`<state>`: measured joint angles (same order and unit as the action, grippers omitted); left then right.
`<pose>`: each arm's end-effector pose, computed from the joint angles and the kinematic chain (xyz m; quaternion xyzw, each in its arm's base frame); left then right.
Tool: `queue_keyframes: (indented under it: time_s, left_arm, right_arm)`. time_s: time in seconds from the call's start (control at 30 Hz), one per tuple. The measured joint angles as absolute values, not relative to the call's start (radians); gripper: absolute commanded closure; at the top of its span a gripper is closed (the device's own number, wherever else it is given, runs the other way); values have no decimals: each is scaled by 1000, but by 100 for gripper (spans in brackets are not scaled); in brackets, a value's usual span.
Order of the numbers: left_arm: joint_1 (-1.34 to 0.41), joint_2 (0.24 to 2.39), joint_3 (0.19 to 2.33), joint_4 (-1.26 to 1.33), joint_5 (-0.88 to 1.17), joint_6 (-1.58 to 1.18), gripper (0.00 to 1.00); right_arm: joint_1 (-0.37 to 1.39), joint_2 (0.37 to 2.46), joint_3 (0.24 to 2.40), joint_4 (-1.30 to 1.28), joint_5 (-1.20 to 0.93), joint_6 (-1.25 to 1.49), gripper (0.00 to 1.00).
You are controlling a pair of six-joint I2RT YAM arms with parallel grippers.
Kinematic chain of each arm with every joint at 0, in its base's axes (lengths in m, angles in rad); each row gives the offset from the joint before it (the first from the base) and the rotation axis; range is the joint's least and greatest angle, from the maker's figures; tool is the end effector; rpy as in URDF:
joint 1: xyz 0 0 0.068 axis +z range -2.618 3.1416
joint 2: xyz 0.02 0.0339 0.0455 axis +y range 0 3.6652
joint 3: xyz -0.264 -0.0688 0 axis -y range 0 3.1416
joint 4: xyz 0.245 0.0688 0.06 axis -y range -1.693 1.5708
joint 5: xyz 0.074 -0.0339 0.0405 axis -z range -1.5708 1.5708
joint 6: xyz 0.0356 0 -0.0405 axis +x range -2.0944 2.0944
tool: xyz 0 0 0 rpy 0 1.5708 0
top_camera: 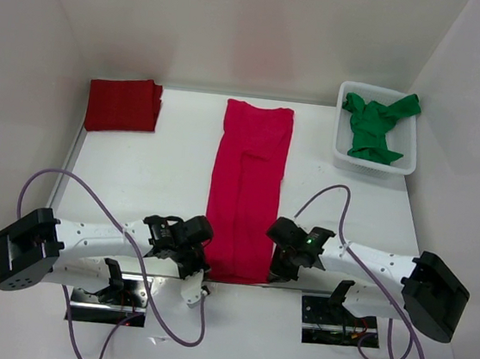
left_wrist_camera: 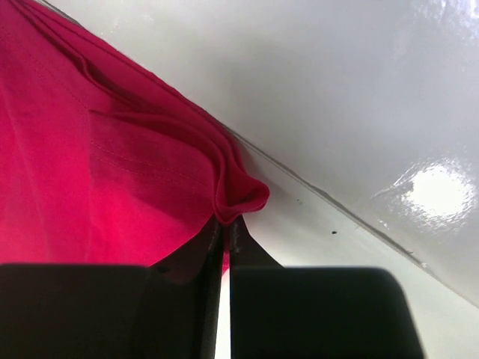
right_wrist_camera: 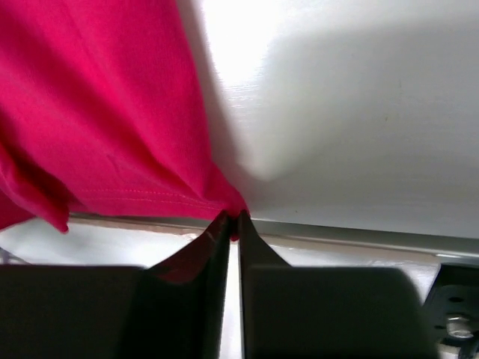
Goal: Fold and stack the t-shirts
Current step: Grab the bottom of the folded rectangular tshirt with both arms
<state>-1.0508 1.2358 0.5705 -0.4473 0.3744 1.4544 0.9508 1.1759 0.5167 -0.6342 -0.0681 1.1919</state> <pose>0.0932 -0.1890 0.1627 0.9220 0.2592 -0.1328 0.2549 0.1019 0.1470 0.1492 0.1144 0.9832 0.1374 0.0366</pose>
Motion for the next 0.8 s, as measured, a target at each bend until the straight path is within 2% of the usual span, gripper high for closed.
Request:
queue_keyframes:
  time_s: [0.03, 0.63, 0.8]
  left_arm:
    - [-1051, 1236, 571, -448, 377, 1447, 95]
    - [-1048, 1219, 661, -469, 416, 1043, 97]
    - [-944, 1218, 737, -477, 405, 904, 97]
  right_arm:
    - [951, 1180, 517, -632, -73, 1188, 100]
    - [942, 1183, 654, -729, -78, 1140, 100]
    - [790, 1178, 801, -754, -70, 1043, 100]
